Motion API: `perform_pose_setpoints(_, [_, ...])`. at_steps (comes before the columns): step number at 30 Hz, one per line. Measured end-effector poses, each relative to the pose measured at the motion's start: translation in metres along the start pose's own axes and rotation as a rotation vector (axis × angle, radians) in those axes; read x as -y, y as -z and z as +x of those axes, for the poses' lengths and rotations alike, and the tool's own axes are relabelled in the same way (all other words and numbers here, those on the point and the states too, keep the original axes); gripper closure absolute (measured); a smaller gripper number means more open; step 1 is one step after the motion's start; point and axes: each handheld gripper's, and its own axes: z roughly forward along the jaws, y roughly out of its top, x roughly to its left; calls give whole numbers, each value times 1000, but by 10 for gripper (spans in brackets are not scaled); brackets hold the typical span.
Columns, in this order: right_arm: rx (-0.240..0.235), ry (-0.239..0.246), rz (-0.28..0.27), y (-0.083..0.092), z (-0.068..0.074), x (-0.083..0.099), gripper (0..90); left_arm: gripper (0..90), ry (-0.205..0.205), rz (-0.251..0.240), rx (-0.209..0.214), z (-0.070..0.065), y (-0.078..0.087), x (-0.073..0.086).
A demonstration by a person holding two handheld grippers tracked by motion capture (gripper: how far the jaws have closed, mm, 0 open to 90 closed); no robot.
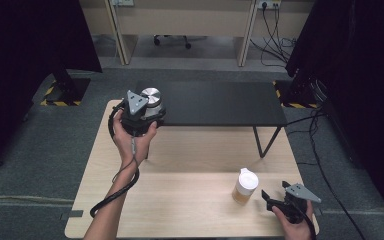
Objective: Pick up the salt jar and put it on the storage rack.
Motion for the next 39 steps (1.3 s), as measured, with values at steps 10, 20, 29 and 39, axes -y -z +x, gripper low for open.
perform_pose_setpoints(10, [-1,1,0,0,0,0,91,313,1,24,-34,5,-18,-7])
perform_pose_setpoints(20, [-5,0,-2,0,-1,0,91,313,26,35,-50,9,-29,-9])
perform_pose_setpoints(29, [-4,4,-2,0,-1,0,91,313,21,52,-57,8,-33,-10])
perform_pose_setpoints(39, [-4,4,-3,0,0,1,91,312,50,47,-52,11,-36,-7])
